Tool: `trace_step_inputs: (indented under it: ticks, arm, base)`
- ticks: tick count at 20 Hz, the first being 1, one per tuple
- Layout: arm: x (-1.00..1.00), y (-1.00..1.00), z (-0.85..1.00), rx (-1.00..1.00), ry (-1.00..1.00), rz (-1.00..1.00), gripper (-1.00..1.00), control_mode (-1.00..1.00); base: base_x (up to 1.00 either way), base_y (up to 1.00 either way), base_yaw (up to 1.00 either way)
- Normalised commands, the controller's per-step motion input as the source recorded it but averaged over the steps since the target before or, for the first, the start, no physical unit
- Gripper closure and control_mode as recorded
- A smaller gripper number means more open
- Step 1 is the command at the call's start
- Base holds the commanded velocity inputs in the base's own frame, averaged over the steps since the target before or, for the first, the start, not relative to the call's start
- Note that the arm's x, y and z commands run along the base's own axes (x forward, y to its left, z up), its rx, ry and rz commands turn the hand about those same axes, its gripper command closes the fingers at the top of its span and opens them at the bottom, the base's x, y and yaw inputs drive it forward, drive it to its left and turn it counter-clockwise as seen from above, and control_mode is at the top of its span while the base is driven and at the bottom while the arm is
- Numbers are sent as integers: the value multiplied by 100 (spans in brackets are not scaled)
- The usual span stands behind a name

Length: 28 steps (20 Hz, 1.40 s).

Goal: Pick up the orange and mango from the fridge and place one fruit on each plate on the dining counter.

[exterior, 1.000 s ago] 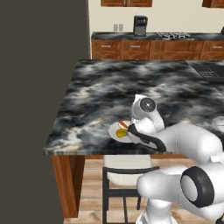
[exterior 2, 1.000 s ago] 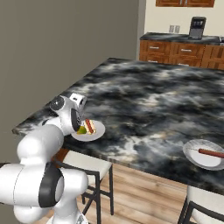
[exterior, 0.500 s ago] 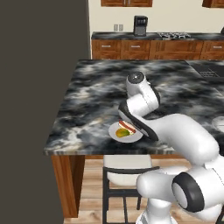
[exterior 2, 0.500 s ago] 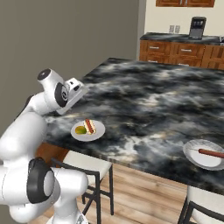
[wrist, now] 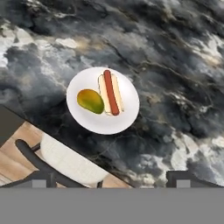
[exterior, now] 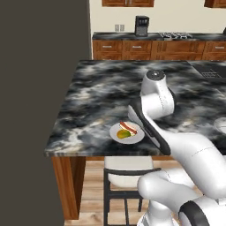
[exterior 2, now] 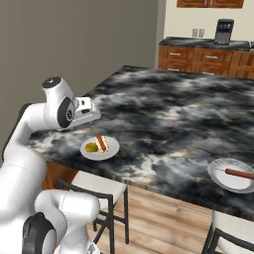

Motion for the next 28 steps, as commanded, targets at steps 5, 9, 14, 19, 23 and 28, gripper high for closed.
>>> trace_step_inputs:
  ticks: [5, 9, 14, 19, 23, 28]
  arm:
    - [-29, -12, 0, 18, -4, -18, -100, -100]
    - [-11, -1, 4, 19, -4, -13, -100, -100]
    - [-33, -2, 13, 9, -6, -5, -100, -100]
    - [-38, 0, 25, 1, -1, -1, -100, -100]
    - [-48, 0, 16, 0, -3, 0, -100, -100]
    - [0, 0, 0, 0, 0, 0, -100, 100]
  base:
    - [0, 0, 0]
    - [0, 0, 0]
    - [0, 0, 0]
    - [0, 0, 0]
    - [0, 0, 0]
    - [-96, -1, -2]
